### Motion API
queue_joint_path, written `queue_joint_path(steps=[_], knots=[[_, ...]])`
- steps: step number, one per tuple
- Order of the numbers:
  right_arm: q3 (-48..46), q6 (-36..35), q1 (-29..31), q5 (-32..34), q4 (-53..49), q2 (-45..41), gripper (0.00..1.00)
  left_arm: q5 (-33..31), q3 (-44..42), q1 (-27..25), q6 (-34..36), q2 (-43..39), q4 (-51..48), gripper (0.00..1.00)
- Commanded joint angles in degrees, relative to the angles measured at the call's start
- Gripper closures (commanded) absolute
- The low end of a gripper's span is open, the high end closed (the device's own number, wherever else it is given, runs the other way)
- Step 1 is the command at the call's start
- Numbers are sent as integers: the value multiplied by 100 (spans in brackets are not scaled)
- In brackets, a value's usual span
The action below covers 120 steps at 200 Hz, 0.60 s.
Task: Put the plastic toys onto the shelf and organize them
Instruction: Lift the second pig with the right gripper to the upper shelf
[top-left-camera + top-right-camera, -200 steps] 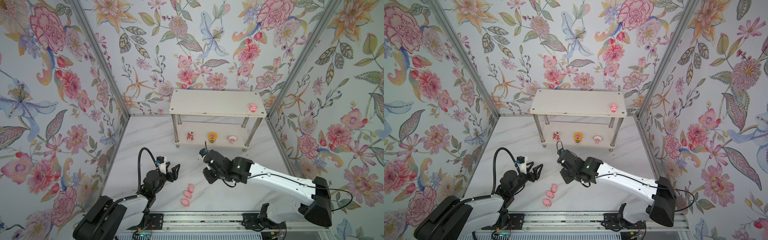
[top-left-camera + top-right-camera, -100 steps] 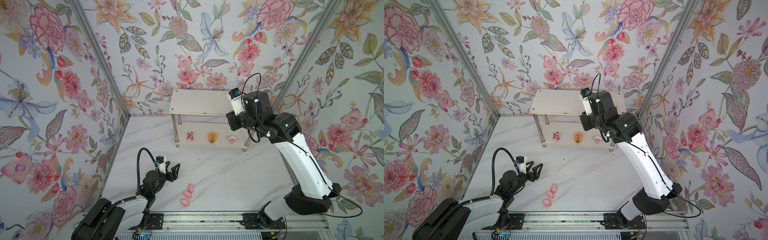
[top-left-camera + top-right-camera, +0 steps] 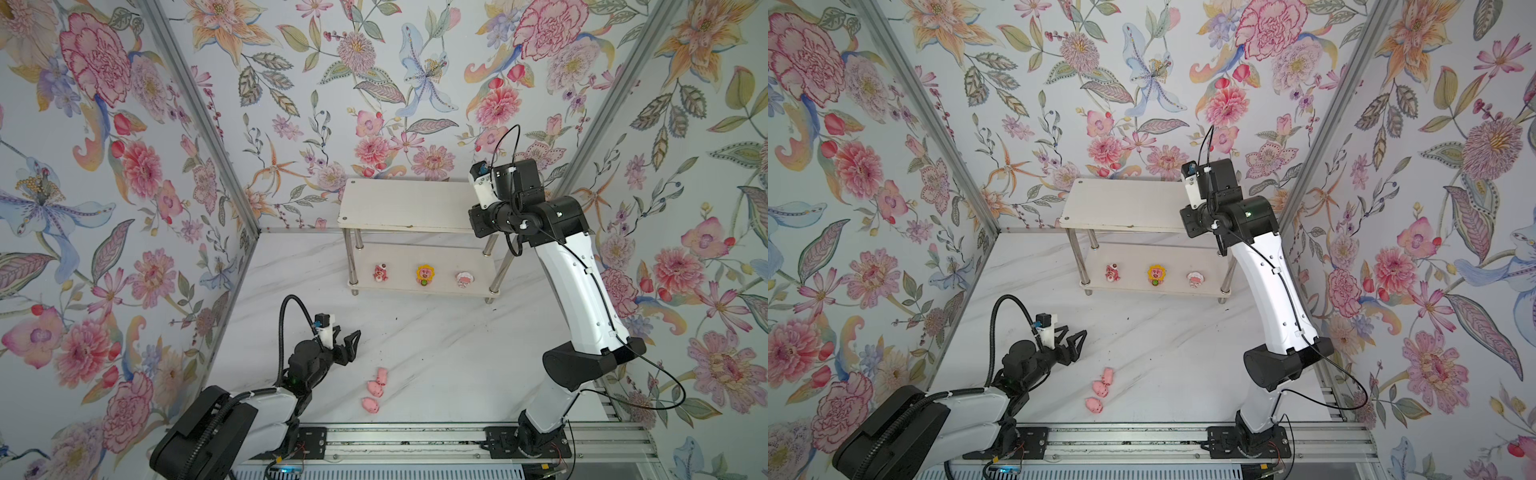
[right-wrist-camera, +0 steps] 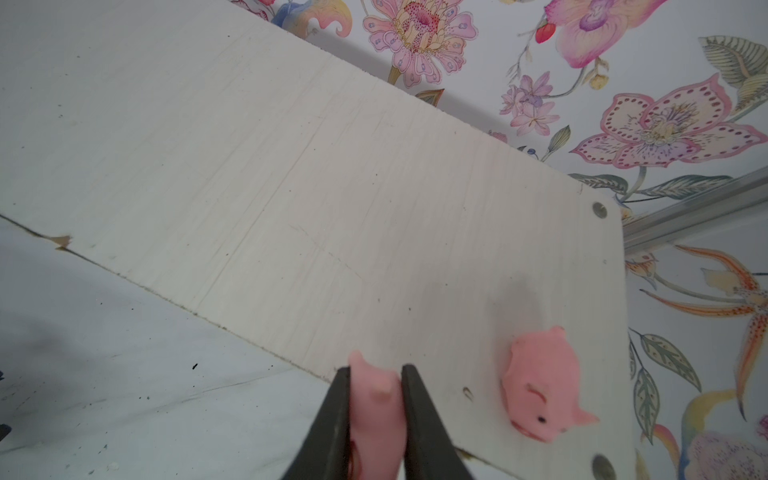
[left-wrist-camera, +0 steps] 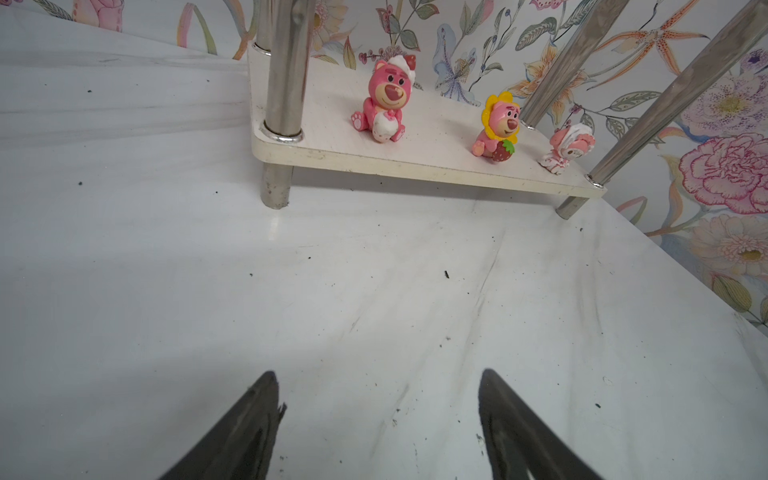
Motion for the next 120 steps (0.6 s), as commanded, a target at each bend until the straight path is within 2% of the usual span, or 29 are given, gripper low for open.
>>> queue_joint_path(steps=[1, 120], knots=[[185, -152, -67, -244, -186, 142, 78, 156, -25, 64, 72, 109, 249, 23], [554, -270, -191, -384, -177, 832, 78, 176, 11, 64, 90, 228, 303, 23]])
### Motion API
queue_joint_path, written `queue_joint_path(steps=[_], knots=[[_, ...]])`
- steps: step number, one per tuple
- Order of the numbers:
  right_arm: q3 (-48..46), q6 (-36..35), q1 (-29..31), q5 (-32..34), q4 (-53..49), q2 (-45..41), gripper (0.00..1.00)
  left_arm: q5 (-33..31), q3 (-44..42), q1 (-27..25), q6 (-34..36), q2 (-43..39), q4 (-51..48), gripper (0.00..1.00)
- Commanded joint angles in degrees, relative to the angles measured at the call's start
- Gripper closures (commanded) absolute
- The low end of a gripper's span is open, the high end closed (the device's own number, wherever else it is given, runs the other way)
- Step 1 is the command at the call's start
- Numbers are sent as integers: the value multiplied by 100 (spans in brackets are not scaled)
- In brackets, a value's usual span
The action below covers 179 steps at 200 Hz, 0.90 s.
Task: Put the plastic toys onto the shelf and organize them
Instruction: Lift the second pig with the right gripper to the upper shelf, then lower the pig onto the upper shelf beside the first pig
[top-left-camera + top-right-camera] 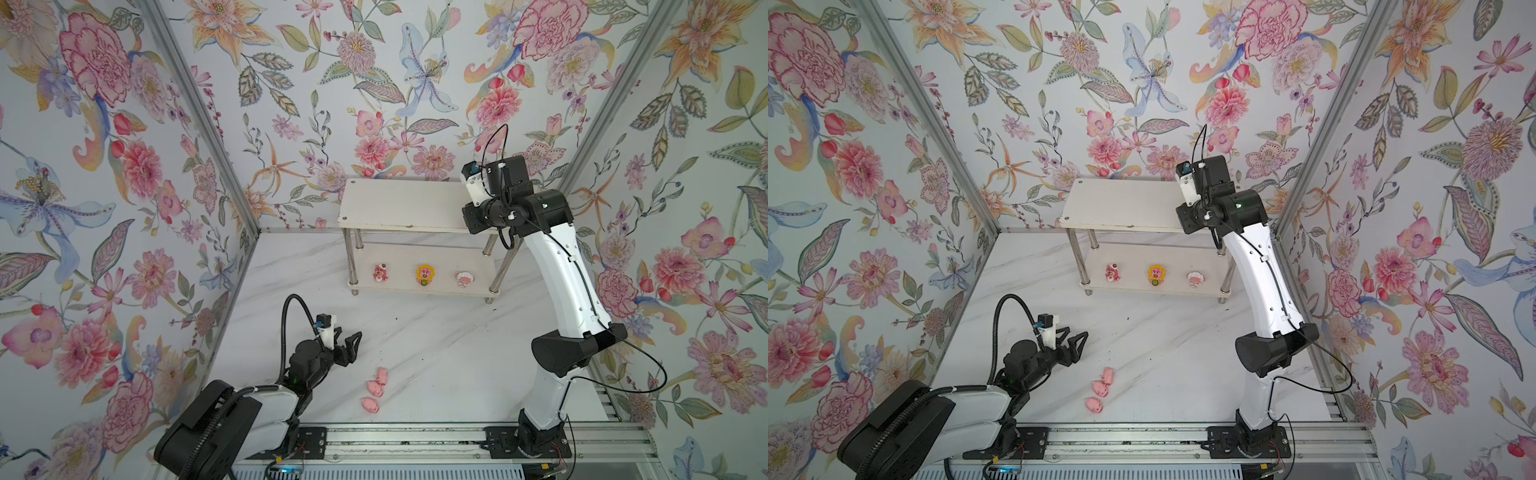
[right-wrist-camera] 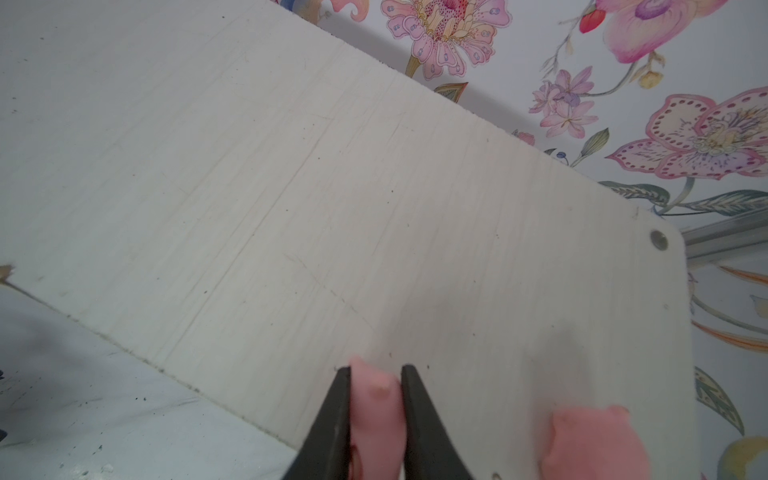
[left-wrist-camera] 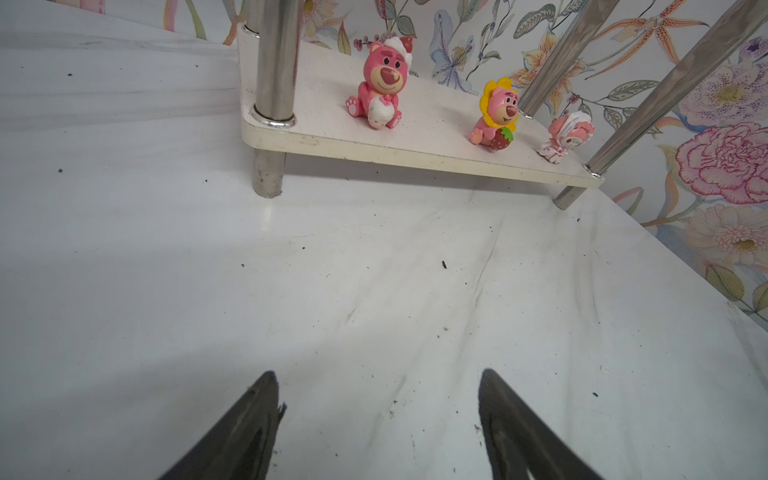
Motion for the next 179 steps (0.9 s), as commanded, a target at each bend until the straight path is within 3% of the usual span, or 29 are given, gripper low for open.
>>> queue_joint_path(steps=[1, 87, 99, 129, 179], knots=[[116, -78, -79, -65, -87, 226, 78, 73, 11, 61, 90, 62, 183, 23], [265, -78, -203, -247, -85, 412, 77, 117, 37, 62, 81, 170, 239, 23], [285, -74, -211, -257, -84, 429, 73, 108, 37, 60, 87, 179, 238, 23], [296, -79, -218, -256, -84, 420, 51, 108, 52, 57, 88, 196, 252, 23], [405, 20, -264, -327, -76, 369, 39, 135, 65, 54, 77, 267, 288, 23]])
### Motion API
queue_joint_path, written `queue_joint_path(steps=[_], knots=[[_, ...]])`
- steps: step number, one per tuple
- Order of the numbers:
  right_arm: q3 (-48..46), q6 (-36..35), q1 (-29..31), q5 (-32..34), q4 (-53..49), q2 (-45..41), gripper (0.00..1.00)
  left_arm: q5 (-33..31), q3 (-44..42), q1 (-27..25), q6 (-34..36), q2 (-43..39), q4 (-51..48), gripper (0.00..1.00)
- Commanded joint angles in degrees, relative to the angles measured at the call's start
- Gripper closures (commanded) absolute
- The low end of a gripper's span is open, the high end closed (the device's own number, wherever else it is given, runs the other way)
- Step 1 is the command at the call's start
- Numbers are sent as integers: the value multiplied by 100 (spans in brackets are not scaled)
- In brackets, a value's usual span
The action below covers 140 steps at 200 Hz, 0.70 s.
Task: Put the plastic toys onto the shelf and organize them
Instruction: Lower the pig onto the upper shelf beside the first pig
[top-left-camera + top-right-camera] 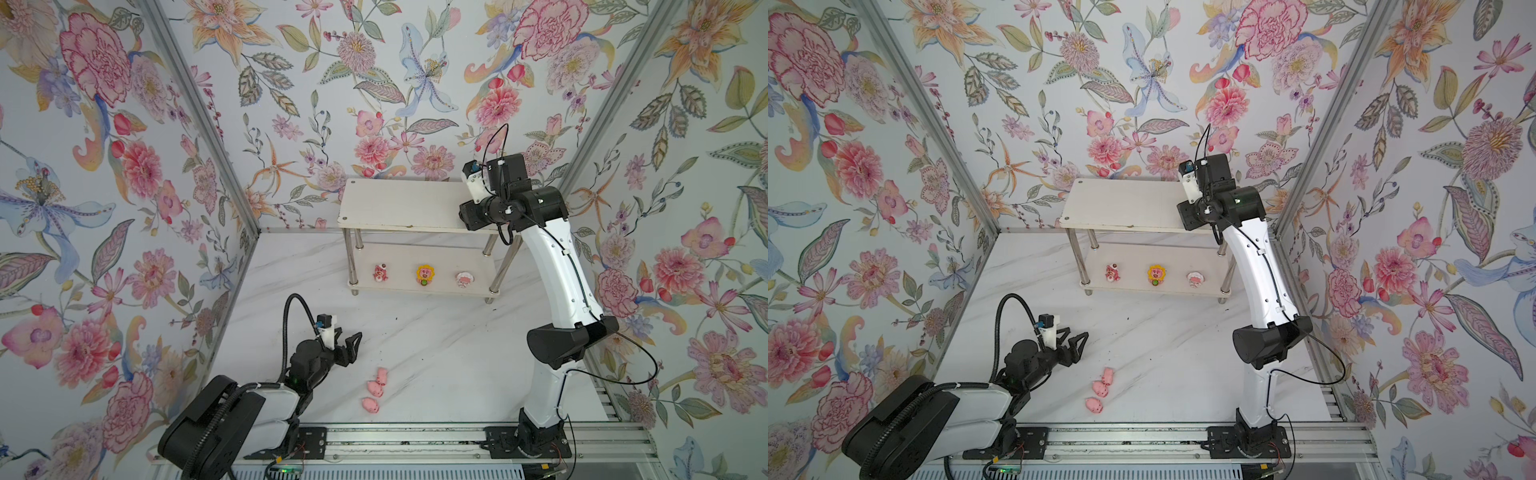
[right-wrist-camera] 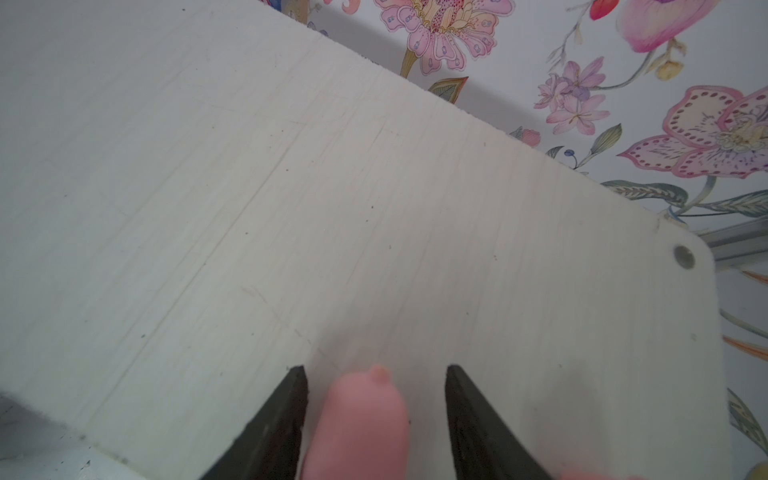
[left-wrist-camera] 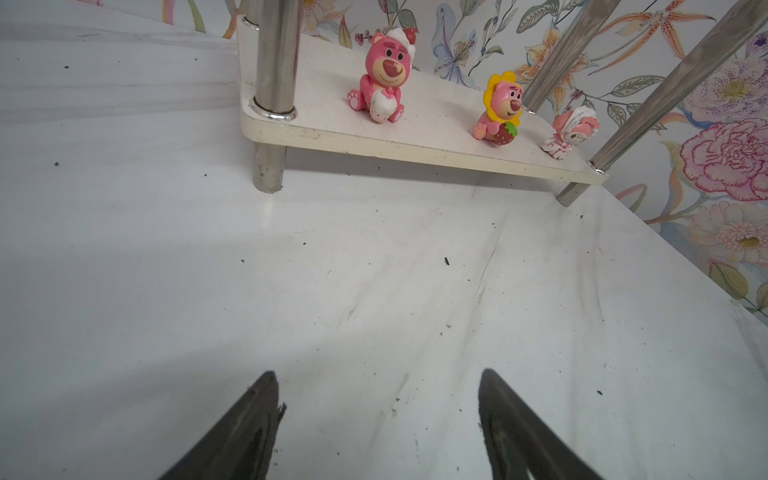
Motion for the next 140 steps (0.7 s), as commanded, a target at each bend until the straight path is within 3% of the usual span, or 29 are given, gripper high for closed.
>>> queue_joint_path(steps=[1, 31, 61, 140], knots=[[144, 69, -31, -92, -101, 37, 39, 128, 62, 58, 76, 68, 155, 23], [86, 180, 20, -50, -105, -54, 36, 148, 61, 64, 64, 85, 181, 23], [-46, 360, 116, 122, -113, -82, 50, 163, 62, 60, 46, 103, 197, 23], [-13, 1098, 333, 441, -70, 126, 69, 172, 55, 61, 59, 50, 175, 23]])
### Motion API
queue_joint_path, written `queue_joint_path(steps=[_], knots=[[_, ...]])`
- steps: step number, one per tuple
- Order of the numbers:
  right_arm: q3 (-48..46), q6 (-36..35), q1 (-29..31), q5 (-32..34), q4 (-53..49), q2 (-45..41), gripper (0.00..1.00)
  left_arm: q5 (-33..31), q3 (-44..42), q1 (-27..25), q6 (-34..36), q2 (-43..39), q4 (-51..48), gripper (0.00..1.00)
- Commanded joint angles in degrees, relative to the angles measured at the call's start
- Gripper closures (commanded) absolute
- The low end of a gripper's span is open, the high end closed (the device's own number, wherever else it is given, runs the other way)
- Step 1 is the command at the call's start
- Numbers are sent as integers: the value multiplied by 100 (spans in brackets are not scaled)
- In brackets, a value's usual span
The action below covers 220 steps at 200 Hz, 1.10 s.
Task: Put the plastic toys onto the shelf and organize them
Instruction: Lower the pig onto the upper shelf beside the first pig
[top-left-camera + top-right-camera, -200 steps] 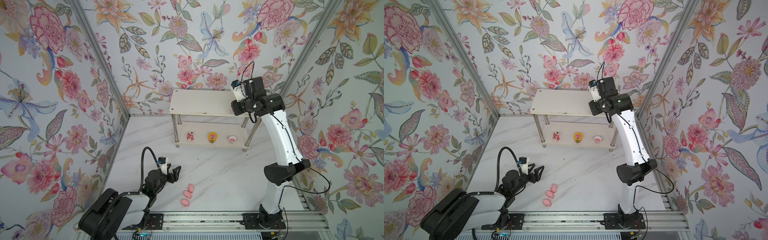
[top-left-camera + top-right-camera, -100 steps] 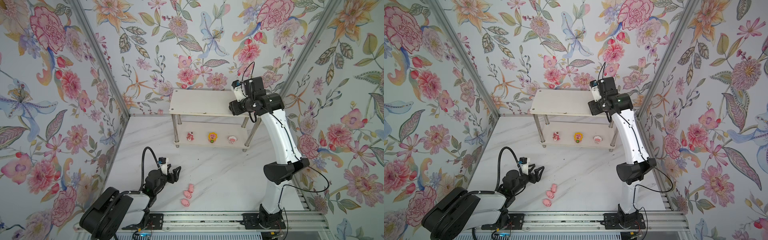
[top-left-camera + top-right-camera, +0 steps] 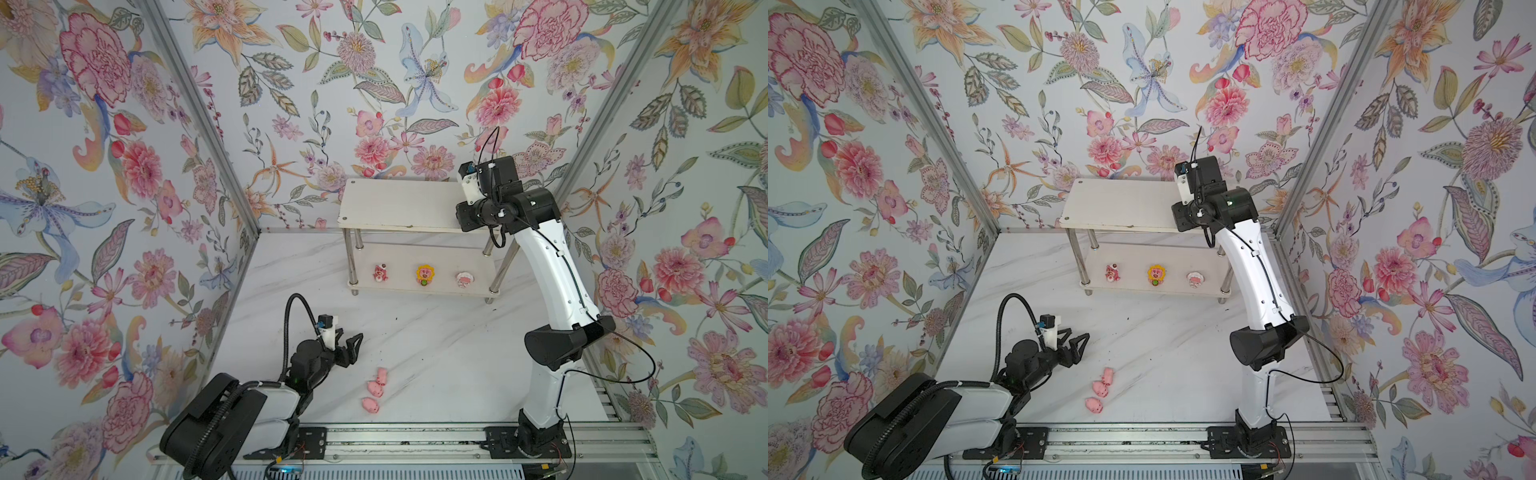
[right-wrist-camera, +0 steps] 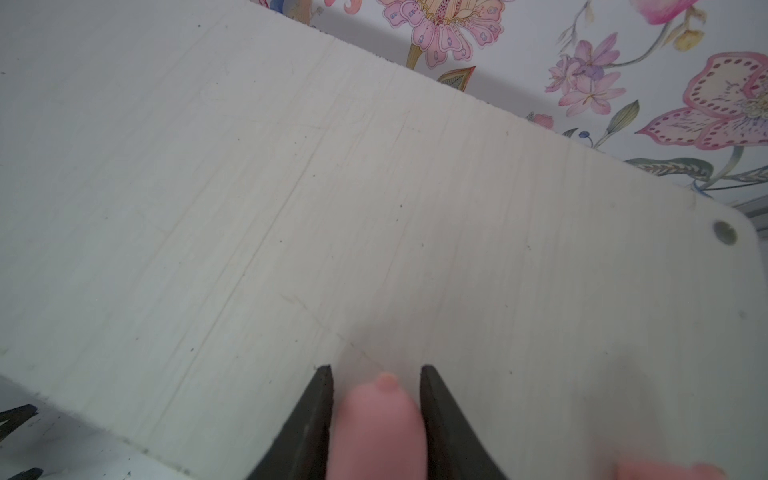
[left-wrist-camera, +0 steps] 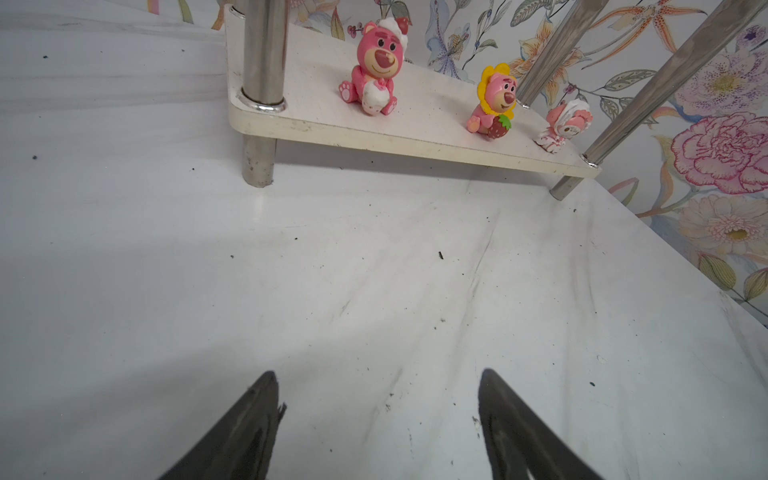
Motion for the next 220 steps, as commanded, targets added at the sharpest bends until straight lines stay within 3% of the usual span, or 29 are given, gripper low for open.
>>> queue_joint_path(steps=[1, 77, 187, 200, 220], knots=[[30, 371, 22, 175, -61, 125, 69, 39, 53, 62, 57, -24, 128, 23], [13, 838, 51, 495, 70, 178, 75, 84, 47, 61, 44, -59, 136, 23], [294, 718, 13, 664, 161, 443, 75, 76, 48, 61, 53, -35, 153, 23], [288, 727, 2, 640, 178, 456, 72, 78, 55, 59, 53, -29, 162, 23], [285, 762, 14, 603, 176, 443, 56, 78, 61, 62, 53, -24, 163, 23]])
